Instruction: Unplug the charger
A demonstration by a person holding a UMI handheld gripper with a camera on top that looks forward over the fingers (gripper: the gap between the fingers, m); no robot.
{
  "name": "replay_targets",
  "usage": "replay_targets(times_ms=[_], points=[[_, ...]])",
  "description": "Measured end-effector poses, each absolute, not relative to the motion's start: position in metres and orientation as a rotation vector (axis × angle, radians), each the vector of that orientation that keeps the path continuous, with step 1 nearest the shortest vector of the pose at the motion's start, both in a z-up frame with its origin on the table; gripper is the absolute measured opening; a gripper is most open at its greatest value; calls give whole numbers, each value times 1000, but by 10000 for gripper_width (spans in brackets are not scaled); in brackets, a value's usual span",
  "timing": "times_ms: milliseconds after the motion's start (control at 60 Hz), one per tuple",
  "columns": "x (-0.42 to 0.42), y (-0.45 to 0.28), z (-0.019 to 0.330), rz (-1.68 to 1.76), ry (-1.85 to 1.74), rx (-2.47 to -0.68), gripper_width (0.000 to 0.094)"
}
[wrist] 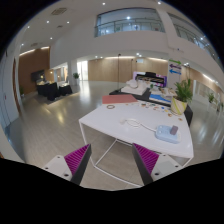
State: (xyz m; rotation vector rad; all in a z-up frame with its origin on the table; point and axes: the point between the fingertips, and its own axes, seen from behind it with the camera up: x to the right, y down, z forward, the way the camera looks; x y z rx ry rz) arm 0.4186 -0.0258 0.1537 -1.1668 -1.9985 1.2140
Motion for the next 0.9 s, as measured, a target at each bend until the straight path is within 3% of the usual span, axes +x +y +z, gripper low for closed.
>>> replay_targets(times_ms=[650, 900], points=[[325, 182, 132, 958, -1577, -1496, 855], [271, 222, 114, 929, -1467, -1542, 857]])
